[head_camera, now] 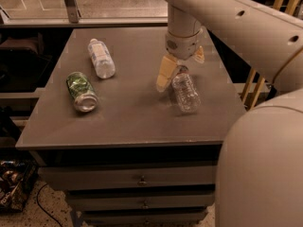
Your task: Place water bottle upright
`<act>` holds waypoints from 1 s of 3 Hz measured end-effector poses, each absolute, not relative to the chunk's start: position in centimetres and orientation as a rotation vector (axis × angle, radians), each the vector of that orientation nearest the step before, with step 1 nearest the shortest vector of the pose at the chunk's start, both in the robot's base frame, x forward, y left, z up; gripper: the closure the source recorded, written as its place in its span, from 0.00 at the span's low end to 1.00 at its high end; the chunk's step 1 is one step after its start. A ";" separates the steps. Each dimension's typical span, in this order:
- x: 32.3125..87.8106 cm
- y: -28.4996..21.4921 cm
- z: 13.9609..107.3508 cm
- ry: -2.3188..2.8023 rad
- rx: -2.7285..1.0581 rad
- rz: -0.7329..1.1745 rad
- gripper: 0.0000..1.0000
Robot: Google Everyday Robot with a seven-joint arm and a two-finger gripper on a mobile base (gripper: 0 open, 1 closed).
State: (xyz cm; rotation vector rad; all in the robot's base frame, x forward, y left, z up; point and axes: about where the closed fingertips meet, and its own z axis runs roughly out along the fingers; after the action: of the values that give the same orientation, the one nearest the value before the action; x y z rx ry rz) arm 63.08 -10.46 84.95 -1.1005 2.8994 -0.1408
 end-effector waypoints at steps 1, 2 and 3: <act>62.9 -10.2 82.9 2.952 -1.121 -0.166 0.13; 63.1 -10.1 82.1 2.976 -1.119 -0.188 0.39; 63.2 -10.1 82.4 2.972 -1.114 -0.185 0.62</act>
Offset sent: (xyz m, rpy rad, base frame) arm -0.0148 -0.0060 -0.0308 -0.1106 0.1439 -0.0281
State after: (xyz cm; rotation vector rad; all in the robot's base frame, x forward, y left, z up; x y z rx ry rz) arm 63.21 -10.12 82.39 -1.1137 2.9722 -0.1850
